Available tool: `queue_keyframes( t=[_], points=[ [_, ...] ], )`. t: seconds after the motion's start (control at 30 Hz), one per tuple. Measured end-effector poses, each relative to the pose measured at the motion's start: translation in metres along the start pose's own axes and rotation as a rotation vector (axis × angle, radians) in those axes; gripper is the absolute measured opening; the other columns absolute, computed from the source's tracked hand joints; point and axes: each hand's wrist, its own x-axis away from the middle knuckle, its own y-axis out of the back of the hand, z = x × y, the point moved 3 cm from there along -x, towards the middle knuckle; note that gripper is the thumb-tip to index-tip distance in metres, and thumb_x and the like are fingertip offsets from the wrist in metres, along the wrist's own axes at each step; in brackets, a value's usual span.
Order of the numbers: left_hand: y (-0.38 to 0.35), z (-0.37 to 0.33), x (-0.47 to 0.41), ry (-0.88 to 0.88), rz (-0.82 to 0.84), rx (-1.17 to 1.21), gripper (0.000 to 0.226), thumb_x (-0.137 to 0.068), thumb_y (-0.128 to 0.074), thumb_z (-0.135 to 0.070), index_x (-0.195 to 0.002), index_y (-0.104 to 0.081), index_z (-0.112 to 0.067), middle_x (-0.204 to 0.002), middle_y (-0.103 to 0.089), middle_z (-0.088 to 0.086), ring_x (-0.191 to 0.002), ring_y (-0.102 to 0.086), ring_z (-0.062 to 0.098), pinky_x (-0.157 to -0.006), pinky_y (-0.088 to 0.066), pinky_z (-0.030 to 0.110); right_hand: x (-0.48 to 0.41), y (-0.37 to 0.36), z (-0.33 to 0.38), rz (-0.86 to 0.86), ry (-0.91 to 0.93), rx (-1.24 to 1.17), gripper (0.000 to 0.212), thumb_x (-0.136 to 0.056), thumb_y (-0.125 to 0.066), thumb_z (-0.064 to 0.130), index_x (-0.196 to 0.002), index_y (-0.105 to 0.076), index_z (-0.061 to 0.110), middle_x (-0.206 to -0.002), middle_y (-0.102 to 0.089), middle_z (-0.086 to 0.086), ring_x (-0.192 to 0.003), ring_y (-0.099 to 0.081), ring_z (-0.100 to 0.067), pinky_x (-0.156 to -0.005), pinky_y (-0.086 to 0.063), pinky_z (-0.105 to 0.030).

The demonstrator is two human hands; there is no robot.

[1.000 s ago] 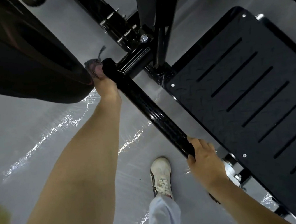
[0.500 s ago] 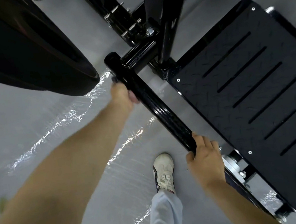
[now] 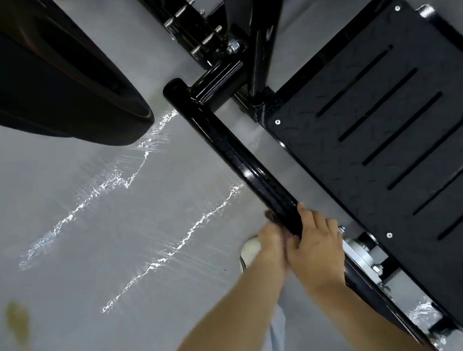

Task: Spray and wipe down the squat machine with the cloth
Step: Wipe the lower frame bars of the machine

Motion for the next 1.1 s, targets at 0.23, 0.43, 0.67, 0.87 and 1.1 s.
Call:
queue_keyframes(
  t=[0.23, 0.43, 0.67, 0.87, 1.1],
  points=[
    [0.011, -0.023, -0.015, -0.108, -0.165, -0.104, 0.036, -0.100, -0.038, -0.012, -0.068, -0.051, -0.003, -0.034, -0.052, 0.007, -0.025, -0.050, 0.016, -0.036, -0.041, 0.024, 0.018, 0.011, -0.044, 0.038, 0.206, 0.153, 0.073, -0.078, -0.056, 0.020, -0.145, -0.032, 0.007, -0.145, -0.040, -0.019, -0.112, -0.051, -0.031, -0.091, -0.050, -0.045],
    [-0.003, -0.082, -0.002, -0.380, -0.284, -0.314, 0.034, -0.101, -0.022, -0.006, -0.110, -0.052, 0.007, -0.031, -0.035, 0.009, -0.022, -0.032, 0.019, -0.031, -0.025, 0.014, 0.058, 0.013, -0.097, 0.042, 0.036, 0.107, 0.073, -0.083, -0.065, 0.017, -0.146, -0.031, 0.004, -0.151, -0.032, -0.019, -0.125, -0.047, -0.036, -0.100, -0.045, -0.051],
    [0.002, 0.082, 0.020, -0.314, -0.163, -0.707, 0.028, -0.098, -0.042, -0.021, -0.099, -0.059, 0.001, -0.065, -0.064, 0.010, -0.052, -0.064, 0.016, -0.044, -0.051, 0.021, 0.102, 0.009, -0.144, 0.152, -0.143, 0.063, 0.074, -0.095, -0.050, 0.029, -0.152, -0.008, 0.010, -0.159, -0.012, -0.011, -0.141, -0.024, -0.029, -0.116, -0.023, -0.043],
    [0.016, 0.066, 0.029, -0.680, -0.352, -0.863, 0.034, -0.096, -0.034, -0.003, -0.122, -0.055, -0.010, -0.104, -0.066, 0.011, -0.086, -0.061, 0.021, -0.089, -0.049, 0.036, 0.130, 0.013, -0.177, 0.211, -0.249, 0.044, 0.072, -0.097, -0.042, 0.035, -0.152, -0.004, 0.010, -0.159, -0.008, -0.010, -0.143, -0.017, -0.025, -0.118, -0.020, -0.040],
    [-0.013, 0.044, 0.043, -1.356, -0.354, -1.313, 0.069, -0.085, -0.024, 0.013, -0.147, -0.032, -0.016, -0.150, -0.028, 0.001, -0.134, -0.030, 0.016, -0.109, -0.006, 0.012, 0.154, 0.019, -0.206, 0.262, -0.294, 0.027, 0.072, -0.097, -0.041, 0.032, -0.153, -0.001, 0.009, -0.159, -0.007, -0.009, -0.145, -0.015, -0.025, -0.118, -0.015, -0.035]
  ],
)
